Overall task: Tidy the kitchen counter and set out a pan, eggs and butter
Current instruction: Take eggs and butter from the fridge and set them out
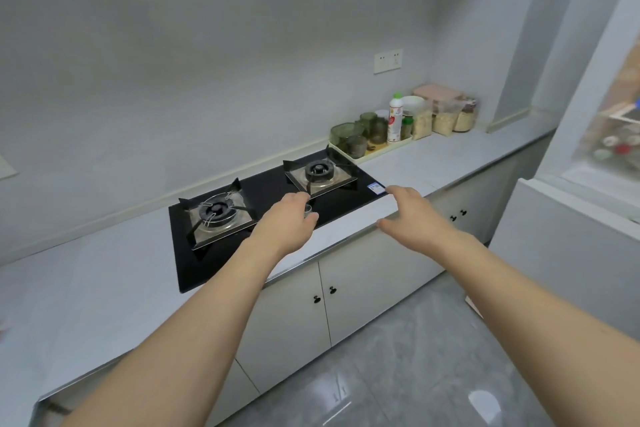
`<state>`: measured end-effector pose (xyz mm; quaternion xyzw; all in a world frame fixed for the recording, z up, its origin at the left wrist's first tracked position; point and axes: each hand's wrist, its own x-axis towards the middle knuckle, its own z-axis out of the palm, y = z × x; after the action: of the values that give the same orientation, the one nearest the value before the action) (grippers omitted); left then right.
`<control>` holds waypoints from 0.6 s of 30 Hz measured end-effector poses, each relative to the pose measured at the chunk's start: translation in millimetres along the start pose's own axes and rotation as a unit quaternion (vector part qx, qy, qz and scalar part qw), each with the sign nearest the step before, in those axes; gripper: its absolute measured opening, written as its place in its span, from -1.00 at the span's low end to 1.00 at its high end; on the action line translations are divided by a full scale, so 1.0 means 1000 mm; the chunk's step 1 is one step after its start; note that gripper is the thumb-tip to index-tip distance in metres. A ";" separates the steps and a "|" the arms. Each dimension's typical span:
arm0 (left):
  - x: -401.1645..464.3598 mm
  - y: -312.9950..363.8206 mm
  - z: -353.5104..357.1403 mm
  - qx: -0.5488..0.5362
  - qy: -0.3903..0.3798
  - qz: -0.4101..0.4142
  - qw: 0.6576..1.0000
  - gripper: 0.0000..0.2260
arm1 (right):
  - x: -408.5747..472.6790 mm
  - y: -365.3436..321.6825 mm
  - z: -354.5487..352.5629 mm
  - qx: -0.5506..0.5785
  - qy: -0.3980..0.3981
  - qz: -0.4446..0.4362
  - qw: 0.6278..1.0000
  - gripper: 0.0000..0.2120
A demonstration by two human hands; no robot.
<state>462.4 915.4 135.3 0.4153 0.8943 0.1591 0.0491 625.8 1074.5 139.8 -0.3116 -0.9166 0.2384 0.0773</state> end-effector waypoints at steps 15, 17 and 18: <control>-0.063 0.134 0.001 0.012 0.061 -0.042 0.997 -0.59 | -0.094 0.105 -0.086 0.008 0.029 -0.058 0.998 -0.36; -0.076 0.154 0.006 0.013 0.072 -0.049 0.996 -0.58 | -0.109 0.122 -0.097 0.012 0.026 -0.063 0.998 -0.35; -0.080 0.160 0.008 0.009 0.078 -0.050 0.996 -0.58 | -0.113 0.126 -0.100 0.014 0.027 -0.064 0.997 -0.36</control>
<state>633.0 953.1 176.2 0.3573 0.9164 0.1797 -0.0165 811.7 1131.6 166.8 -0.2577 -0.9286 0.2375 0.1219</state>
